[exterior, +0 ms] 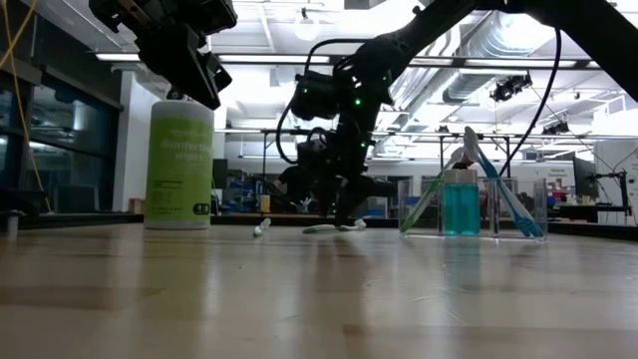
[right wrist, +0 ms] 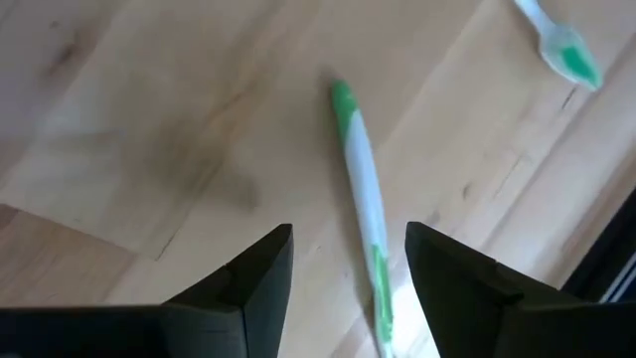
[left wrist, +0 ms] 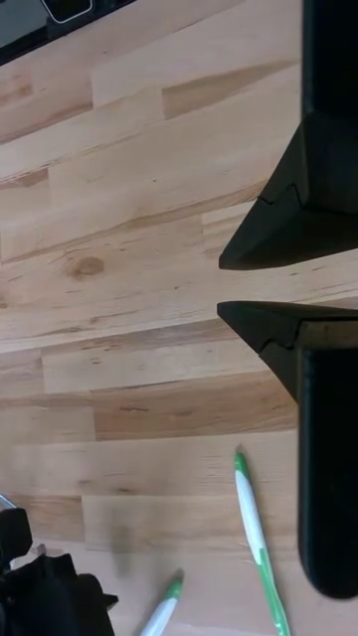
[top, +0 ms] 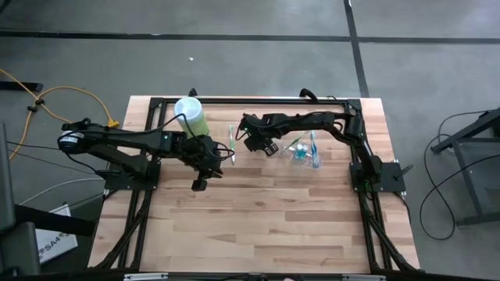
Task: Pick & Place toothbrushing station
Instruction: Put the right green toothbrush into the left of the transparent organizer
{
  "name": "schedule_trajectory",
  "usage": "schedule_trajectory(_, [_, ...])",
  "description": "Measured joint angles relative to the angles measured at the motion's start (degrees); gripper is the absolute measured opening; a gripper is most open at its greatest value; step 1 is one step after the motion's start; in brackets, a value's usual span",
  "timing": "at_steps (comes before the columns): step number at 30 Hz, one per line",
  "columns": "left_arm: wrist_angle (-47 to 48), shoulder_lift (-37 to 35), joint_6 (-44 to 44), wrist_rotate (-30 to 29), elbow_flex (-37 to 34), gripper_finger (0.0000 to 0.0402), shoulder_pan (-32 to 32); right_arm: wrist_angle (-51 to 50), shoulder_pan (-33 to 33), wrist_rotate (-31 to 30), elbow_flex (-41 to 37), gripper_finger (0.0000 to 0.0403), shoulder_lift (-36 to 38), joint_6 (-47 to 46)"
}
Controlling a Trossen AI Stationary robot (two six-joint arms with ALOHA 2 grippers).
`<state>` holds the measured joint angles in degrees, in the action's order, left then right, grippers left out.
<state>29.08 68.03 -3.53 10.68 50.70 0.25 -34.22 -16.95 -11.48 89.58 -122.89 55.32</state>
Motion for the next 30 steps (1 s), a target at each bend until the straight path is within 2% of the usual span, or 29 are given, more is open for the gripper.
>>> schedule_trajectory(12, [0.0, 0.0, -0.7, 0.0, 0.0, 0.0057, 0.0, 0.9, -0.9, 2.7, 0.0, 0.0189, 0.0, -1.5])
schedule_trajectory(23, [0.0, 0.0, -0.8, 0.0, 0.0, 0.0057, 0.0, -6.4, -4.3, 6.4, 0.1, 0.0189, 1.3, -7.3])
schedule_trajectory(30, [-1.6, 0.0, -1.0, 0.0, 0.0, 0.0057, 0.0, -5.5, -5.0, 10.3, 0.1, 0.0189, 1.7, -8.5])
